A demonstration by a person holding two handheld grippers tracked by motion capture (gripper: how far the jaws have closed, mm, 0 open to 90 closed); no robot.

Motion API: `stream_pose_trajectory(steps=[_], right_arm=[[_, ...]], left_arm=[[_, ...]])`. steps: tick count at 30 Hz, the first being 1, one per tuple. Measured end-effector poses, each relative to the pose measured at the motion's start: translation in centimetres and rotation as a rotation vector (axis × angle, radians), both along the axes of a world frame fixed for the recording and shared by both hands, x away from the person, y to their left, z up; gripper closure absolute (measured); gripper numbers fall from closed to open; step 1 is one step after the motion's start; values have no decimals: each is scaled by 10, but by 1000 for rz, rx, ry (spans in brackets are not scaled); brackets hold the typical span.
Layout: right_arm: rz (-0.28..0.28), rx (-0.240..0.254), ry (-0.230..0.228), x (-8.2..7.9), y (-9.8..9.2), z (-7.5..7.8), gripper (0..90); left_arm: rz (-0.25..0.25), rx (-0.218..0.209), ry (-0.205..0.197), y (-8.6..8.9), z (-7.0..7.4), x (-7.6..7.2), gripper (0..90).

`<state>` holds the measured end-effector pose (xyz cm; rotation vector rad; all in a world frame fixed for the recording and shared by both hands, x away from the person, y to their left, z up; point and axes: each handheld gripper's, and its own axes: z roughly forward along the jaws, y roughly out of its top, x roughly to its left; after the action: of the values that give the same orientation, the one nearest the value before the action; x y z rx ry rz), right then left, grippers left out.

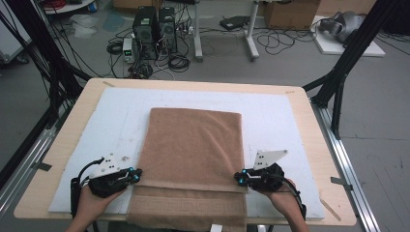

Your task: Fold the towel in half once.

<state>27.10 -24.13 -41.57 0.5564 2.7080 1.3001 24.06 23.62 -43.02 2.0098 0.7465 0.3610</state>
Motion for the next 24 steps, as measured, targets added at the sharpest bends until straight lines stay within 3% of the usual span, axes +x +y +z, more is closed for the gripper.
stream_pose_trajectory(steps=[3,9,11,12,13,18,22,24], right_arm=[[35,7,-33,-6,-2,5,850],[114,18,-34,-25,0,12,843],[130,36,-47,-28,-1,15,766],[108,61,-47,-23,-2,16,730],[101,64,-37,-19,-3,16,727],[0,12,-52,13,0,17,641],[-76,2,-17,46,0,18,610],[-121,-3,-12,65,-2,18,565]], left_arm=[[-9,-8,-4,1,3,-8,869],[-56,-26,-15,8,11,-33,864],[-63,-22,-10,8,15,-32,772],[-62,-16,-9,7,17,-30,671],[-66,-13,-11,6,18,-25,642],[-33,11,-2,-2,14,7,572],[71,-3,-24,-7,12,40,488],[108,27,-29,-9,14,58,466]])
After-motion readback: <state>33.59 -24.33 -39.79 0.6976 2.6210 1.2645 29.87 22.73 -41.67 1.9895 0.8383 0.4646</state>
